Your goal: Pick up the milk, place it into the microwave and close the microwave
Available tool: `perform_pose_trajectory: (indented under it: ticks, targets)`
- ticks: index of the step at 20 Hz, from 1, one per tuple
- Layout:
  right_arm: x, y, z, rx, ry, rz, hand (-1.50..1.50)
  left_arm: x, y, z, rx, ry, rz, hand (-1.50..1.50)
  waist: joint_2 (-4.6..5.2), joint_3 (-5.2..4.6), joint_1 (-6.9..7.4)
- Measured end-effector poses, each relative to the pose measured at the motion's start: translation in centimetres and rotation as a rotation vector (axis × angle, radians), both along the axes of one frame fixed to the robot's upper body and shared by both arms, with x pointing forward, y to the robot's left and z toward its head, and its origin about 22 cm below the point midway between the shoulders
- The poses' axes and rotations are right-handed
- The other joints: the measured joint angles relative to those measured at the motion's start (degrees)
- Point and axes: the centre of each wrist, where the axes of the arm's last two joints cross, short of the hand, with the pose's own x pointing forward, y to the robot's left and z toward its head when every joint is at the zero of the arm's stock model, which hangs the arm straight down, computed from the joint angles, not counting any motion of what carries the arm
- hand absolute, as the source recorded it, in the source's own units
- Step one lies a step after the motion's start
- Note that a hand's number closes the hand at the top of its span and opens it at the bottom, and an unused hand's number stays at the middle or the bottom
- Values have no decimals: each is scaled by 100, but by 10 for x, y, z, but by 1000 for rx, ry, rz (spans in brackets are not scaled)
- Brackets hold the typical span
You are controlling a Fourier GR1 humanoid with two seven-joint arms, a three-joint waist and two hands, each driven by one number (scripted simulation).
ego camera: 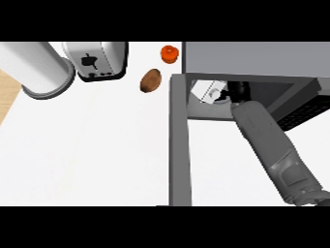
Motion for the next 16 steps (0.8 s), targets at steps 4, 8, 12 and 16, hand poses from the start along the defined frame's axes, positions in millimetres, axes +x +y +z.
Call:
perform_pose_trajectory:
  ticks: [4,8,12,16]
  targets:
    - [9,-4,4,-28,-7,-53,150,3,2,-4,-10,-7,-13,-150,50,2,88]
    - [15,-14,10,-88,-44,-127,150,11,-1,-5,-11,-8,-23,-150,125,16,166]
    - [20,-23,15,-173,-92,-199,150,18,1,-5,-9,-4,-40,-150,202,26,256]
    - [21,-37,17,-243,-116,-250,150,24,3,-7,-6,-6,-56,-150,245,16,342]
